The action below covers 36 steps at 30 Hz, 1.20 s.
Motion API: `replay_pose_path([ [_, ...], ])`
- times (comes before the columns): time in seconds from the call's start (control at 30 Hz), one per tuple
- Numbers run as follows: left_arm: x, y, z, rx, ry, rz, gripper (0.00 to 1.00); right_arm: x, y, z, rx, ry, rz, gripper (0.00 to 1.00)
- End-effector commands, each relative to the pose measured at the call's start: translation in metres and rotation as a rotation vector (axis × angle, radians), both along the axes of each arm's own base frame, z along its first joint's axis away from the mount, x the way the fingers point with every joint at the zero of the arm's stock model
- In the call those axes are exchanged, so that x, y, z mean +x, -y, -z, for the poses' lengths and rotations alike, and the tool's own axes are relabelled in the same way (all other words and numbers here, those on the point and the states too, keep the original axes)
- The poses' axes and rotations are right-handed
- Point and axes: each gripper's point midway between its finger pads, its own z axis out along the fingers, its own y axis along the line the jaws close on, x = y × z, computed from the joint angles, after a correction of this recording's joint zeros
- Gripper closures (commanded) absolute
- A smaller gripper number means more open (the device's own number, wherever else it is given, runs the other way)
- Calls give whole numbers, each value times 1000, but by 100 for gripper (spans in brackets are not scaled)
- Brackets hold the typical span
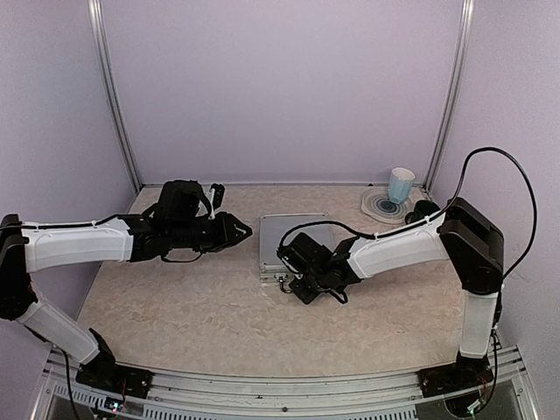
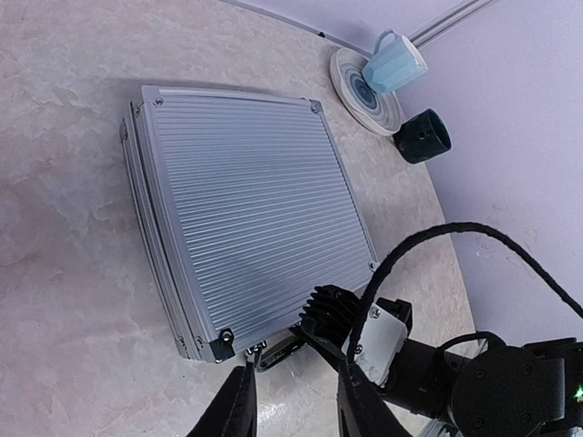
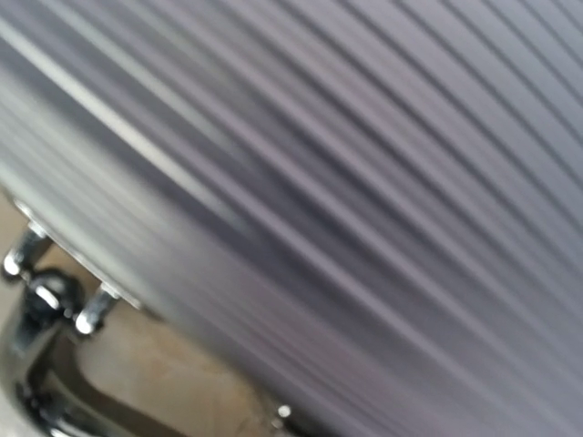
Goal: Pack up texas hold em set
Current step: Press the middle-side button of the box on the chip case, then reset both arms
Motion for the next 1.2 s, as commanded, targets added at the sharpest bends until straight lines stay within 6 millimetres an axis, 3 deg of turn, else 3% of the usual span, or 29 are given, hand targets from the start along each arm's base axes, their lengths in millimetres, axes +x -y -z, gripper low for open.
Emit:
replay_pose_path([
  [0.0, 2, -7, -4, 2, 16, -19, 65, -4, -5, 3, -5, -7, -20, 100],
  [0.17, 6, -10, 5, 11, 4, -33, 51, -12, -12, -56, 154, 26, -47, 100],
  [0.33, 9, -12, 16, 11, -16, -46, 22, -9, 6, -111, 297, 73, 27, 96],
  [0.43, 8, -9, 22, 11, -28, -47, 2, -1, 28, -125, 352, 72, 122, 55],
  [0.5, 8, -8, 29, 20, -35, -55, 1, 7, 47, -129, 379, 76, 196, 27],
  [0.6, 7, -8, 45, 24, -52, -78, 1, 24, 78, -136, 451, 56, 310, 5],
  [0.83, 12, 11, 67, -40, -66, -88, 1, 54, 110, -149, 586, -12, 401, 1],
  [1.0, 15, 17, 84, -23, -106, -84, 1, 70, 112, -145, 640, -81, 429, 1],
  [1.17, 18, 9, 87, -20, -87, -115, 1, 83, 109, -126, 666, -147, 435, 1],
])
